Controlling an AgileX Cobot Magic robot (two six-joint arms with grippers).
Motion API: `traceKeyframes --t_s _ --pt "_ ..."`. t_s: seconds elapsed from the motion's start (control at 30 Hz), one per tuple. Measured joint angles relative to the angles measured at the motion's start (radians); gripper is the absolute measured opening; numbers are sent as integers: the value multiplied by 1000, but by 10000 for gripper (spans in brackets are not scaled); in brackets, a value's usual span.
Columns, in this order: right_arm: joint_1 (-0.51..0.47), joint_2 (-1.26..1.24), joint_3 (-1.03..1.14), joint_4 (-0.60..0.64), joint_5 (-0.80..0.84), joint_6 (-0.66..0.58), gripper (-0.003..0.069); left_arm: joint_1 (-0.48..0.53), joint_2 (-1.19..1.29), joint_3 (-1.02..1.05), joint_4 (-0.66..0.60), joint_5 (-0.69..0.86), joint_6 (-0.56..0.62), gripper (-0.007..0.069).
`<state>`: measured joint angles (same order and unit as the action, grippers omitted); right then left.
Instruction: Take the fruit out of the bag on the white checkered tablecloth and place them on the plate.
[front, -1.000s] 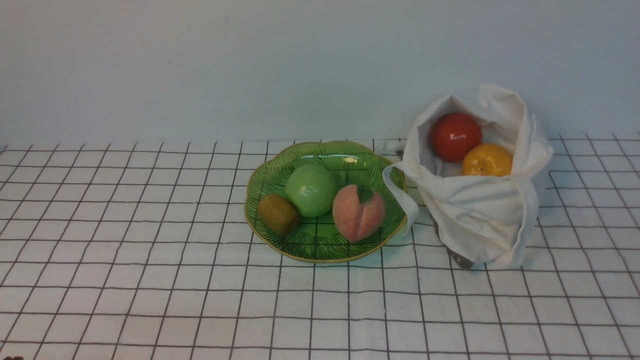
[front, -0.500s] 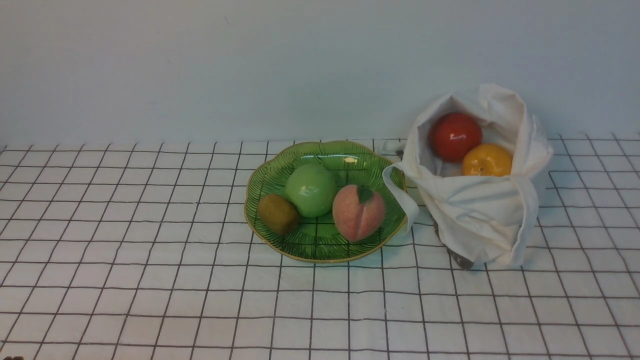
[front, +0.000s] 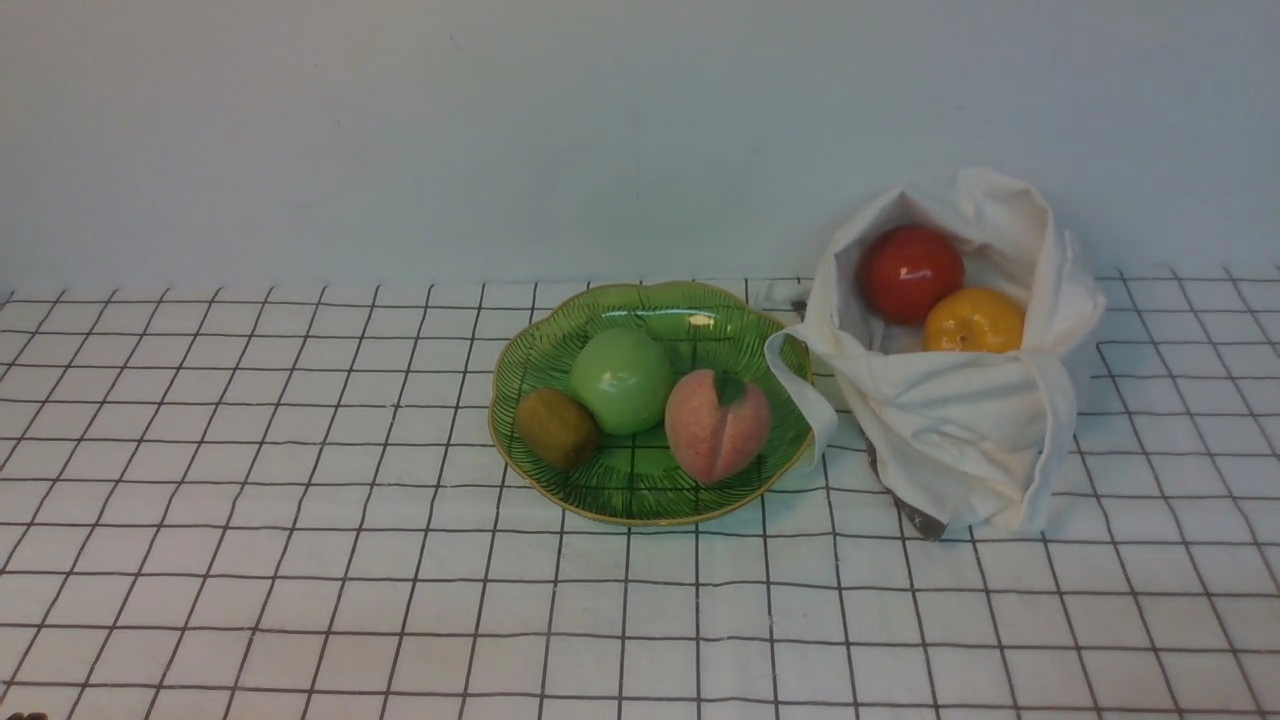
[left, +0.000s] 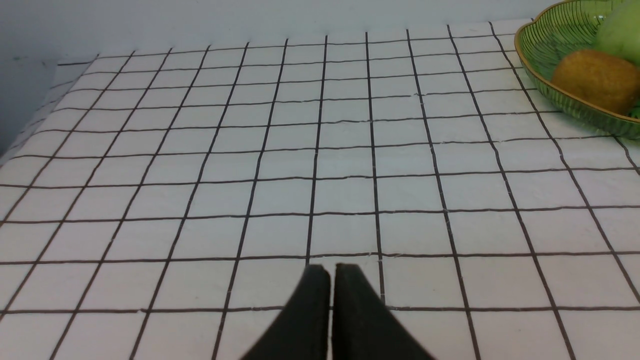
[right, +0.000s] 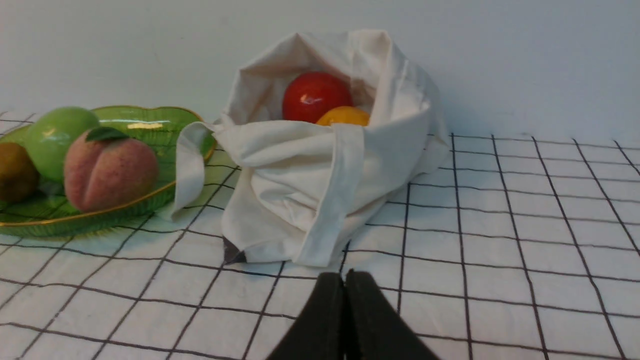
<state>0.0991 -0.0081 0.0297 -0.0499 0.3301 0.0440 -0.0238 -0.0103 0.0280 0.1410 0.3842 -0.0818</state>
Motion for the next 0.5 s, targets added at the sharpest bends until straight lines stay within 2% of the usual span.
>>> traceKeyframes --t_s 0.5 --pt "-21 0 -3 0 22 0 -15 0 0 0 0 0 0 -8"
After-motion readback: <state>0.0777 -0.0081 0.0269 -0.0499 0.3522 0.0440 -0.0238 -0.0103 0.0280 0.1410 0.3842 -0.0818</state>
